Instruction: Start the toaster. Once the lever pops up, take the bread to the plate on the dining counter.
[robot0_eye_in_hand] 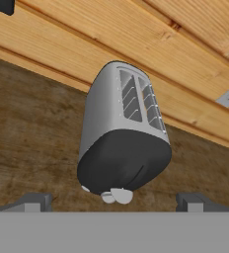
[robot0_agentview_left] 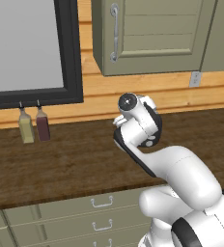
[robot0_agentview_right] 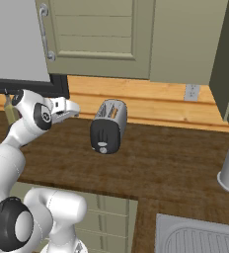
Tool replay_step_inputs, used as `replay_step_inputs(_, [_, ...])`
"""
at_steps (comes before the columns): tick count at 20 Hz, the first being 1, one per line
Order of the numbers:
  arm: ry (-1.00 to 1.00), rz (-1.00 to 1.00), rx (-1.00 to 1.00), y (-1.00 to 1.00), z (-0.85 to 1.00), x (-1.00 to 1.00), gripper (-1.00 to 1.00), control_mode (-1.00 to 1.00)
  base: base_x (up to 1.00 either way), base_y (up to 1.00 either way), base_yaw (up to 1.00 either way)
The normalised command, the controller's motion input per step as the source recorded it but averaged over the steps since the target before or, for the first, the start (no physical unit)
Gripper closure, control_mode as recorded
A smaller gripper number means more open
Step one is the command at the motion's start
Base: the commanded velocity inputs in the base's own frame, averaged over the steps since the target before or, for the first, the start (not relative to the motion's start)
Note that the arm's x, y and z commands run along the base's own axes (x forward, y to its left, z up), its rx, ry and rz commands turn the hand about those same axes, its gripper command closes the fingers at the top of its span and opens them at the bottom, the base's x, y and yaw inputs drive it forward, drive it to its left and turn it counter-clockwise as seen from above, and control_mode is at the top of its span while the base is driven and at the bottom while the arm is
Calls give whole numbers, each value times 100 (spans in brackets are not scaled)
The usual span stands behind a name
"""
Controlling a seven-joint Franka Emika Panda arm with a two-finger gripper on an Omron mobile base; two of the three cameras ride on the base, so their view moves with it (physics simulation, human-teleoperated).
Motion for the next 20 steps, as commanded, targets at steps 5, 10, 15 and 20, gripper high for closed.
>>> replay_step_inputs(5, [0,0,0,0,0,0,-100,-100,0,0,0])
replay_step_inputs(10, [0,0,0,0,0,0,-100,-100,0,0,0])
replay_step_inputs(15, [0,0,0,0,0,0,-100,-100,0,0,0])
replay_step_inputs(20, [0,0,0,0,0,0,-100,-100,0,0,0])
